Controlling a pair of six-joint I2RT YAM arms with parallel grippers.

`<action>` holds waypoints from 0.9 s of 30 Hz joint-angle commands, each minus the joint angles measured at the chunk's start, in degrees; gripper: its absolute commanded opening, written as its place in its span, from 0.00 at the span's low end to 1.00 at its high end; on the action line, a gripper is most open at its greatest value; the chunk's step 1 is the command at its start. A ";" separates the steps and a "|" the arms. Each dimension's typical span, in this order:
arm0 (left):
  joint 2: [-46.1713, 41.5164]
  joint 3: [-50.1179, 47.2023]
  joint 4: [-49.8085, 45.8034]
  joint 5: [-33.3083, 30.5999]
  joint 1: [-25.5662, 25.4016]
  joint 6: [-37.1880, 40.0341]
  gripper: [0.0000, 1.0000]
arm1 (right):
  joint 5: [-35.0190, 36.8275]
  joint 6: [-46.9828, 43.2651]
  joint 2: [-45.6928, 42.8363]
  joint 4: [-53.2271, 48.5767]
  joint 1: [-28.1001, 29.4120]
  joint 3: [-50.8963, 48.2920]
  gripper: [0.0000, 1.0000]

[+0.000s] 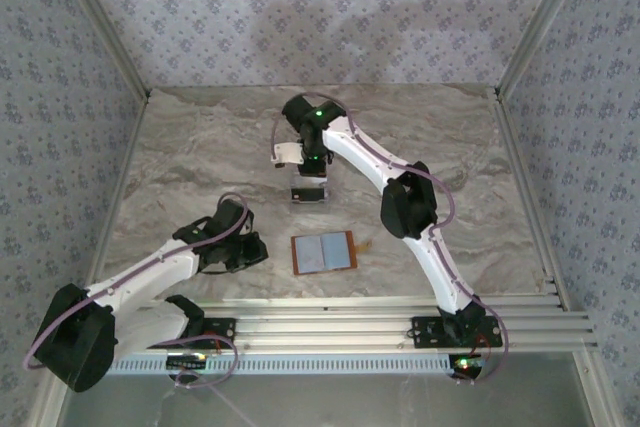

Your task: Take the credit cards out of the card holder

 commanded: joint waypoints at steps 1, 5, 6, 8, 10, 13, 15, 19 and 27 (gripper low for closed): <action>-1.46 -0.25 -1.88 0.45 0.50 0.37 0.15 | -0.99 -2.34 0.22 -3.34 0.20 1.51 0.00; -2.03 -0.51 -2.15 0.36 0.57 0.43 0.15 | 1.71 -1.82 0.42 -0.90 0.23 1.28 0.11; -2.15 -0.56 -2.24 0.28 0.62 0.40 0.15 | 2.51 -1.66 0.33 -0.23 0.20 1.42 0.14; -2.30 -0.66 -2.13 0.34 0.62 0.23 0.15 | 4.17 -1.21 -0.19 2.00 0.20 1.32 0.21; -2.43 -0.68 -2.08 0.27 0.62 0.13 0.15 | 6.15 -0.59 -1.29 5.00 0.15 0.88 0.24; -2.44 -0.61 -2.00 0.36 0.62 0.13 0.15 | 7.96 -0.24 -3.74 9.03 0.15 -1.29 0.26; -2.42 -0.61 -1.75 0.32 0.62 0.12 0.15 | 8.69 -0.10 -5.51 11.04 0.16 -2.98 0.27; -2.05 -0.43 -0.50 1.20 0.62 0.07 0.15 | 10.00 1.58 -8.77 13.90 0.07 -5.37 0.28; 0.80 0.16 4.42 4.18 0.54 0.03 0.13 | 6.22 15.03 -18.08 19.26 -0.52 -14.46 0.31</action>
